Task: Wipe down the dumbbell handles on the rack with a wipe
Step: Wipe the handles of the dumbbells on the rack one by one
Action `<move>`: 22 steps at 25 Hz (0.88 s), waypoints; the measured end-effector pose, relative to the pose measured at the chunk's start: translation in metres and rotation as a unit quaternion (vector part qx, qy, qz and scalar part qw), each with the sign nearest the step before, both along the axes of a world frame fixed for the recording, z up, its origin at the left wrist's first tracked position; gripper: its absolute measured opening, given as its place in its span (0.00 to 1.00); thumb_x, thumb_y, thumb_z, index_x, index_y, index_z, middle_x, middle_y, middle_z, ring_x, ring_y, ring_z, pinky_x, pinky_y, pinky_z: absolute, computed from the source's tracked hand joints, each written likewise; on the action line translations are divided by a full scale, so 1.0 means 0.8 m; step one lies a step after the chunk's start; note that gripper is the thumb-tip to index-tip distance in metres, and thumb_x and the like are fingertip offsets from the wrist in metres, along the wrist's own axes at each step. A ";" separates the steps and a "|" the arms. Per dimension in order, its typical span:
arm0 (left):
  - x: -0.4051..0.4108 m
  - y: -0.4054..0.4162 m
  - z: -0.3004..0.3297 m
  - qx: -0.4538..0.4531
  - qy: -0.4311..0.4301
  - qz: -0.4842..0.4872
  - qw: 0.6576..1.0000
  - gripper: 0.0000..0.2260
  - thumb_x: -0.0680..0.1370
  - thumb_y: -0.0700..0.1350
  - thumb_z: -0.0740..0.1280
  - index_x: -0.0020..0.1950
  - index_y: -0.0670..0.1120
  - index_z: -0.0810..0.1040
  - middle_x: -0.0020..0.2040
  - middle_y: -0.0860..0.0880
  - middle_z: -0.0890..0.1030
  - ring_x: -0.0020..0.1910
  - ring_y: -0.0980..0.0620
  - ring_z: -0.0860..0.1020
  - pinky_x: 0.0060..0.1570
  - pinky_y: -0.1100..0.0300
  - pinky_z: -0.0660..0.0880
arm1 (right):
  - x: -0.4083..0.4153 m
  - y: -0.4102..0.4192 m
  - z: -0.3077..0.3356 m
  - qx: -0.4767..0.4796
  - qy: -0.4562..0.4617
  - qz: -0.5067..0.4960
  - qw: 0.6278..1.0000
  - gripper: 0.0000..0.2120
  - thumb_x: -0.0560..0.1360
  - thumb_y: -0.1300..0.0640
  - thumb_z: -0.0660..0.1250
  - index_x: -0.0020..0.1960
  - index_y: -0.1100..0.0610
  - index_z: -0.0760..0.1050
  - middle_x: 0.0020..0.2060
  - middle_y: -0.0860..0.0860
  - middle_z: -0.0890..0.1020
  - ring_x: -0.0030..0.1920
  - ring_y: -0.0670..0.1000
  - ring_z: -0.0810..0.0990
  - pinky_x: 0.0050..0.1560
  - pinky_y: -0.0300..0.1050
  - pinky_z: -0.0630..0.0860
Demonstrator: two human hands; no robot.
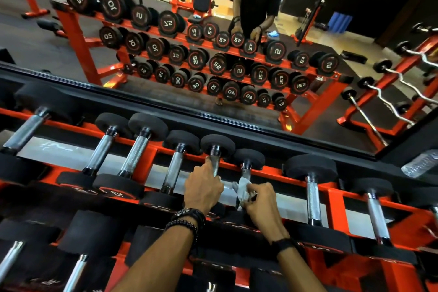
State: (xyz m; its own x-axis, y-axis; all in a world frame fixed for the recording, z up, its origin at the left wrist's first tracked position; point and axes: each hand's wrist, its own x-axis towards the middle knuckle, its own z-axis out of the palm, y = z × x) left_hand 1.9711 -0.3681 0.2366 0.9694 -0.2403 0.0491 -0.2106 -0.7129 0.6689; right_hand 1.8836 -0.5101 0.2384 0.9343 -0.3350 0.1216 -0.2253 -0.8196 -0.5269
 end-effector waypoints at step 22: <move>-0.001 0.002 0.004 -0.009 -0.006 0.000 1.000 0.10 0.76 0.44 0.63 0.57 0.47 0.72 0.39 0.49 0.78 0.38 0.47 0.78 0.41 0.50 0.79 | 0.030 -0.011 -0.012 0.086 -0.114 -0.046 0.989 0.08 0.71 0.69 0.73 0.43 0.58 0.84 0.37 0.48 0.78 0.36 0.40 0.76 0.38 0.27 0.70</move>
